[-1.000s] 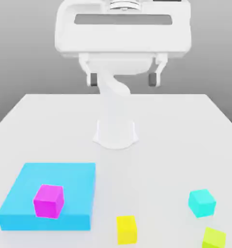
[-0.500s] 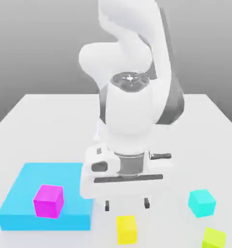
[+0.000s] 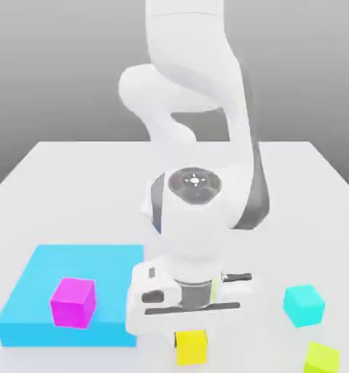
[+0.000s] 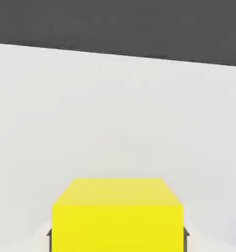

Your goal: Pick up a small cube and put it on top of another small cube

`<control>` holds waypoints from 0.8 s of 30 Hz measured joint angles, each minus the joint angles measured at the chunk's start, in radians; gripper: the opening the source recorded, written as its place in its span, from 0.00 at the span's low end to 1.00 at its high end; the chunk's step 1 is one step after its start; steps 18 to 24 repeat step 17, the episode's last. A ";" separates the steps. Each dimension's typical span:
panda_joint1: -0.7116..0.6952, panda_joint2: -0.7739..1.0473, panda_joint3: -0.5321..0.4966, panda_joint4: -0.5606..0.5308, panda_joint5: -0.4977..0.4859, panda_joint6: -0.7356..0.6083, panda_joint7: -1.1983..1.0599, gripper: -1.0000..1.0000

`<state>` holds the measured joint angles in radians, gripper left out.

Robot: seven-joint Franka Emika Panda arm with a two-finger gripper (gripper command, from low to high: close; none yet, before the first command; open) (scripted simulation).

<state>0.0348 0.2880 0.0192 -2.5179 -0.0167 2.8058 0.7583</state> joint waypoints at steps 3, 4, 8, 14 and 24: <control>0.030 -0.044 0.033 0.039 -0.012 -0.085 -0.017 0.00; 0.050 -0.039 0.054 0.071 -0.021 -0.113 -0.026 0.00; 0.141 -0.006 0.138 0.212 -0.061 -0.225 -0.066 0.00; 0.216 0.146 0.144 0.295 -0.126 -0.159 -0.055 1.00; 0.216 0.146 0.144 0.295 -0.126 -0.159 -0.055 1.00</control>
